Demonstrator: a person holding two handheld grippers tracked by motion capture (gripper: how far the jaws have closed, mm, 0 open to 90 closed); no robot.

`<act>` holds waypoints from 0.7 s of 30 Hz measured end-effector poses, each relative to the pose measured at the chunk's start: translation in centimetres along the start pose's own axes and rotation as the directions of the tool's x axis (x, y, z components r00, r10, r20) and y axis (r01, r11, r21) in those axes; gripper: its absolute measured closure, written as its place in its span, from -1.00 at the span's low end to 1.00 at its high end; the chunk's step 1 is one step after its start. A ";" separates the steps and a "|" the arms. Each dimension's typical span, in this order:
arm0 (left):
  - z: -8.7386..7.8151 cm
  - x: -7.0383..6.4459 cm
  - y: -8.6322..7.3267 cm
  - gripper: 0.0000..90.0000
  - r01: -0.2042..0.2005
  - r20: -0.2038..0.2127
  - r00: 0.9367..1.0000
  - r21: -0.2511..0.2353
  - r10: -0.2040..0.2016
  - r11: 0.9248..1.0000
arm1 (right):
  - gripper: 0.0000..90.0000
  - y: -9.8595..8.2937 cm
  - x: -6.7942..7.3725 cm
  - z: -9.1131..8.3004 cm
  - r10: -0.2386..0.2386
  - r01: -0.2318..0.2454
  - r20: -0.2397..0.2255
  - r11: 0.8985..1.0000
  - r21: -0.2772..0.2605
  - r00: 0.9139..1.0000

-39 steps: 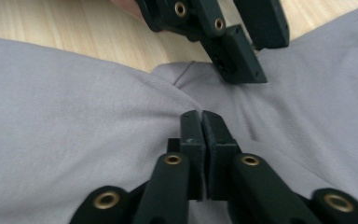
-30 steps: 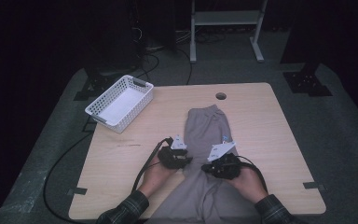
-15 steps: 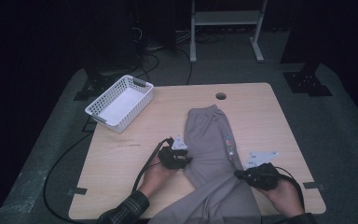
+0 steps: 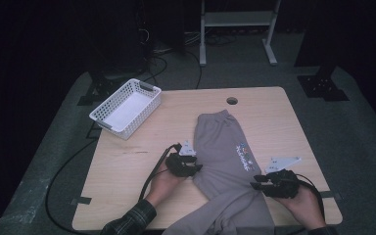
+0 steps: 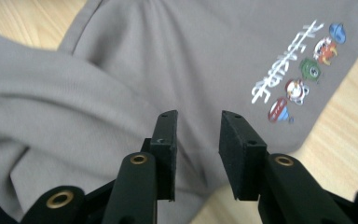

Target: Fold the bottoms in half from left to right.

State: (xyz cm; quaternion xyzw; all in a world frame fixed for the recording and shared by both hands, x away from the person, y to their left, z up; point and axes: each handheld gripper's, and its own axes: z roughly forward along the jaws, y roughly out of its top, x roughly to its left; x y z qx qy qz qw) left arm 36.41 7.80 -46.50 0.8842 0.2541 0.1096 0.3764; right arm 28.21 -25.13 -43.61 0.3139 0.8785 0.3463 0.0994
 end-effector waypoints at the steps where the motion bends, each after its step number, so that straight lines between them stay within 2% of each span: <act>1: -0.4 -0.3 0.2 0.31 -0.002 0.014 1.000 -0.018 0.002 1.000 | 0.48 0.1 0.0 0.1 0.004 -0.004 -0.002 1.000 -0.002 1.000; 4: -1.0 -1.8 0.7 0.31 -0.005 0.070 0.997 -0.050 0.009 0.999 | 0.45 0.6 -0.2 0.9 -0.005 0.005 0.000 1.000 0.006 1.000; 7: -0.9 -4.0 0.8 0.31 -0.027 0.128 0.991 -0.046 0.032 0.999 | 0.44 1.0 -0.1 2.0 -0.025 0.025 -0.014 0.999 0.027 1.000; 9: -0.4 -5.3 0.7 0.31 -0.059 0.142 0.988 -0.019 0.061 0.998 | 0.43 1.2 0.2 2.7 -0.039 0.040 -0.015 0.998 0.051 0.999; 11: 0.3 -6.1 0.5 0.31 -0.092 0.130 0.988 0.012 0.089 0.996 | 0.42 1.3 0.3 3.3 -0.051 0.052 -0.010 0.996 0.073 0.999; 12: 0.7 -6.2 0.4 0.31 -0.093 0.132 0.987 0.026 0.089 0.995 | 0.42 1.3 0.3 3.6 -0.056 0.056 -0.007 0.995 0.084 0.998; 15: 0.8 -6.1 0.1 0.38 -0.089 0.121 0.989 0.026 0.085 0.996 | 0.42 1.1 0.4 4.2 -0.066 0.065 0.000 0.992 0.111 0.998; 16: 0.8 -6.0 0.1 0.40 -0.102 0.107 0.989 0.033 0.098 0.994 | 0.42 1.0 0.4 4.4 -0.068 0.068 -0.002 0.991 0.115 0.998; 17: 0.7 -6.0 0.1 0.43 -0.117 0.089 0.990 0.035 0.113 0.993 | 0.42 1.0 0.4 4.4 -0.066 0.067 -0.007 0.992 0.107 0.998; 19: 0.7 -5.6 0.0 0.45 -0.099 0.093 0.991 0.033 0.096 0.995 | 0.43 1.0 0.3 4.5 -0.055 0.056 -0.009 0.993 0.105 0.998; 21: 0.5 -5.2 0.0 0.52 -0.106 0.078 0.992 0.043 0.103 0.993 | 0.43 1.1 0.3 4.7 -0.053 0.053 -0.009 0.994 0.099 0.999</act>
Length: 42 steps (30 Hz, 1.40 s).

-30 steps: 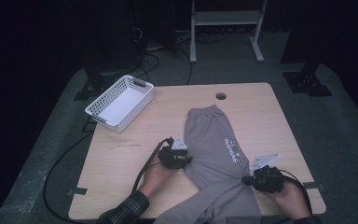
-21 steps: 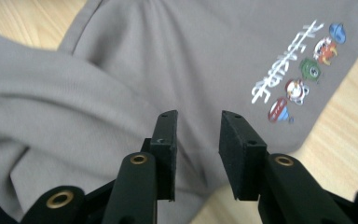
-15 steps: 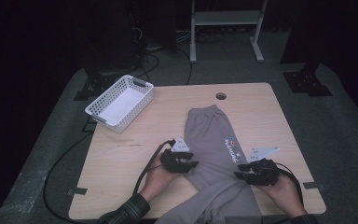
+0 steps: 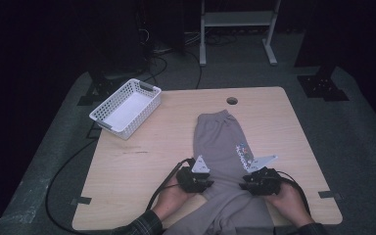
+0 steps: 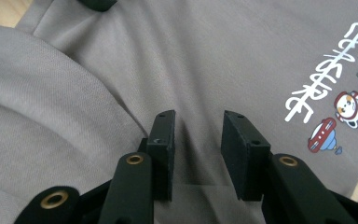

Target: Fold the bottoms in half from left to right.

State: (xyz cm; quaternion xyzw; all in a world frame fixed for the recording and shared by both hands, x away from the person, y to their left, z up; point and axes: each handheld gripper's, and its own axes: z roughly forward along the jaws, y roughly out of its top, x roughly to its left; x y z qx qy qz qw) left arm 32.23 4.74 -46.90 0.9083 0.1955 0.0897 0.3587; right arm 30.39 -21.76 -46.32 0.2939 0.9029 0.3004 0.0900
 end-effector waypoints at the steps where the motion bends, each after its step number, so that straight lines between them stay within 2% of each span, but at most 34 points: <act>1: -0.1 0.2 0.0 0.54 -0.002 -0.010 1.000 0.002 0.002 1.000 | 0.43 0.2 0.0 0.1 -0.006 0.006 0.002 1.000 -0.002 1.000; 8: -0.4 2.9 -0.4 0.55 0.013 -0.074 0.997 0.009 -0.012 1.000 | 0.43 1.9 -0.3 1.5 -0.011 0.011 0.005 1.000 -0.012 1.000; 11: -0.4 4.6 -0.5 0.55 0.040 -0.095 0.995 0.005 -0.039 0.999 | 0.43 3.0 -0.8 2.3 -0.015 0.015 0.006 1.000 -0.017 1.000; 15: -0.3 6.7 -0.5 0.55 0.072 -0.113 0.991 -0.010 -0.073 0.997 | 0.43 4.5 -1.6 3.4 -0.002 0.002 0.011 1.000 -0.023 1.000; 20: 0.0 8.9 -0.4 0.55 0.090 -0.125 0.988 -0.022 -0.092 0.996 | 0.43 6.1 -2.9 4.6 0.014 -0.013 0.024 1.000 -0.028 1.000; 31: 1.1 12.7 0.8 0.54 0.105 -0.174 0.979 -0.018 -0.106 0.994 | 0.43 8.6 -6.2 6.6 0.061 -0.058 0.052 0.997 -0.054 0.997; 34: 1.3 13.4 1.0 0.54 0.104 -0.189 0.976 -0.012 -0.104 0.995 | 0.43 9.2 -7.0 7.0 0.076 -0.072 0.060 0.995 -0.062 0.995; 38: 1.8 14.8 1.6 0.54 0.115 -0.220 0.969 -0.011 -0.114 0.993 | 0.43 10.0 -8.1 7.6 0.086 -0.081 0.071 0.995 -0.062 0.994; 42: 2.1 15.3 1.8 0.54 0.136 -0.236 0.962 -0.021 -0.137 0.990 | 0.42 10.7 -8.9 7.9 0.100 -0.096 0.081 0.994 -0.051 0.992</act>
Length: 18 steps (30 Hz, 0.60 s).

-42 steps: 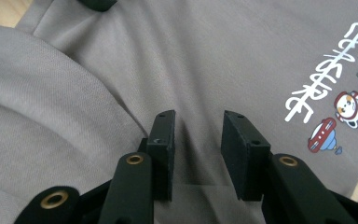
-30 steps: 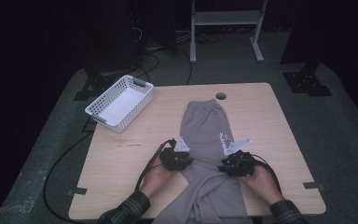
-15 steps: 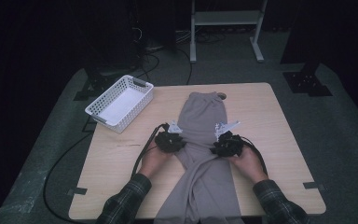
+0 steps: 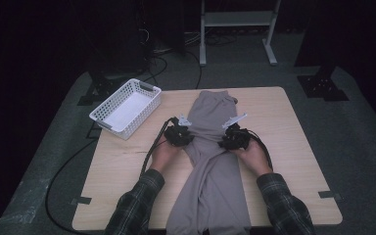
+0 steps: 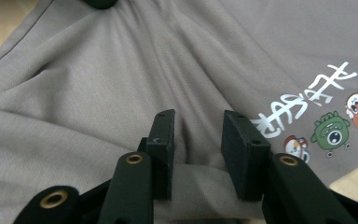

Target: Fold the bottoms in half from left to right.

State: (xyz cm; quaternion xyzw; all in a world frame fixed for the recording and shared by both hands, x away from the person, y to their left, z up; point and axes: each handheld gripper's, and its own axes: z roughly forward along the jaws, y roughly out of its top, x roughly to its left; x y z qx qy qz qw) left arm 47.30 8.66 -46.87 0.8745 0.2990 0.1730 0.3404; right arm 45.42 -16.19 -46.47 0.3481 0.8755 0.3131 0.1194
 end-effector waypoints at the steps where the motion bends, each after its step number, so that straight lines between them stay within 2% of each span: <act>1: 0.0 0.1 0.0 0.54 0.005 0.000 1.000 0.001 -0.005 1.000 | 0.41 0.1 -0.1 0.1 0.003 -0.003 0.001 1.000 0.003 1.000; 4: -0.1 0.0 0.0 0.50 0.023 0.001 1.000 0.002 -0.023 1.000 | 0.37 0.3 -0.3 0.2 0.001 -0.001 0.003 1.000 0.004 1.000; 5: -0.2 0.0 0.0 0.47 0.033 0.016 0.999 0.000 -0.033 0.999 | 0.31 0.3 -0.2 0.1 0.011 -0.011 -0.004 1.000 0.008 1.000; 6: -0.4 0.0 -0.1 0.44 0.026 0.032 0.999 -0.006 -0.026 1.000 | 0.25 0.3 -0.2 0.0 0.023 -0.022 -0.011 1.000 0.008 1.000; 9: -1.5 -0.2 -0.1 0.38 0.030 0.057 0.998 -0.042 -0.028 0.999 | 0.20 0.1 -0.1 -1.2 0.040 -0.041 -0.021 0.999 -0.036 0.999; 13: -3.7 -0.7 -0.7 0.33 0.020 0.093 0.996 -0.074 -0.013 0.997 | 0.14 -0.4 0.9 -3.2 0.011 -0.014 -0.034 0.997 -0.078 0.999; 16: -5.0 -1.2 -1.5 0.27 0.038 0.134 0.991 -0.087 -0.027 0.995 | 0.08 -1.0 1.7 -4.5 -0.010 0.005 -0.047 0.995 -0.101 0.999; 18: -5.8 -1.5 -2.1 0.25 0.039 0.143 0.989 -0.087 -0.026 0.995 | 0.08 -1.4 2.2 -5.2 -0.022 0.016 -0.058 0.993 -0.115 0.998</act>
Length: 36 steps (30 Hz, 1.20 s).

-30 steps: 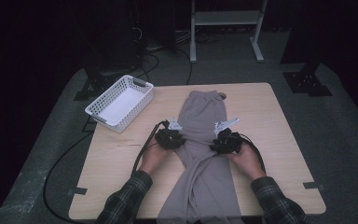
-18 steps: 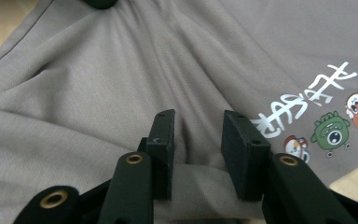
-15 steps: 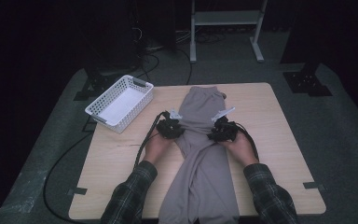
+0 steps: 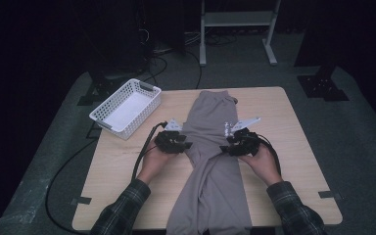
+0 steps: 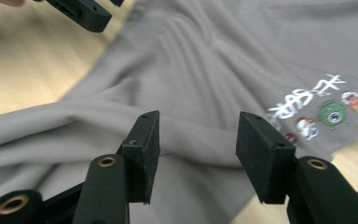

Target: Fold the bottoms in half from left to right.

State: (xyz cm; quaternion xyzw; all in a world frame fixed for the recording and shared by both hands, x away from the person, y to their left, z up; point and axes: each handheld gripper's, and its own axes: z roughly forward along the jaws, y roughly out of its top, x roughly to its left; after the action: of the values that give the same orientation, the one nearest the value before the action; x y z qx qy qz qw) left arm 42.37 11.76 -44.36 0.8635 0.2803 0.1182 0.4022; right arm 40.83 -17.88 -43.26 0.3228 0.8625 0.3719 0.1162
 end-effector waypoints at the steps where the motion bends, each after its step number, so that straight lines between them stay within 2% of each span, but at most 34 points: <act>1: -0.3 -0.3 -0.3 0.23 0.005 0.012 1.000 -0.003 -0.005 1.000 | 0.07 -0.1 0.3 -0.4 0.002 -0.002 -0.009 1.000 -0.006 1.000; 8: -2.2 -1.6 -2.6 0.12 -0.006 0.060 0.998 0.014 0.005 1.000 | 0.07 -0.7 3.4 -1.9 -0.053 0.051 -0.051 0.998 -0.028 0.997; 11: -3.0 -2.1 -3.5 0.07 -0.024 0.046 0.999 0.038 0.022 0.999 | 0.07 -0.8 4.7 -2.0 -0.076 0.075 -0.068 0.997 -0.027 0.995; 18: -4.9 -2.3 -6.0 -0.03 -0.028 0.030 0.999 0.079 0.026 0.996 | 0.07 -0.8 7.2 -1.9 -0.119 0.117 -0.111 0.993 -0.026 0.987; 21: -5.7 -2.3 -6.9 -0.10 -0.038 0.024 0.999 0.086 0.036 0.996 | 0.07 -0.6 8.4 -1.7 -0.142 0.139 -0.129 0.990 -0.029 0.981; 24: -6.3 -2.1 -7.6 -0.15 -0.030 0.016 0.999 0.087 0.028 0.996 | 0.07 -0.2 9.5 -1.4 -0.157 0.154 -0.145 0.988 -0.030 0.977; 27: -6.6 -1.9 -8.1 -0.19 -0.024 0.010 1.000 0.075 0.023 0.997 | 0.07 0.2 10.7 -1.0 -0.179 0.176 -0.169 0.984 -0.030 0.969; 34: -6.1 -1.4 -8.6 -0.27 -0.071 -0.010 0.997 0.099 0.073 0.993 | 0.07 0.6 13.6 0.3 -0.244 0.246 -0.218 0.969 -0.020 0.945; 36: -5.9 -1.3 -8.7 -0.31 -0.072 -0.009 0.997 0.101 0.074 0.992 | 0.07 0.6 14.2 0.7 -0.257 0.261 -0.233 0.965 -0.015 0.938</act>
State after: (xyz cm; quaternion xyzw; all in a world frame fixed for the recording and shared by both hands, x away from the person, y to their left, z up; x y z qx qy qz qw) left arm 35.38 19.23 -47.16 0.8917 0.2567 0.1238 0.3517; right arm 30.56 -8.01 -42.73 0.1617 0.9081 0.3817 0.0597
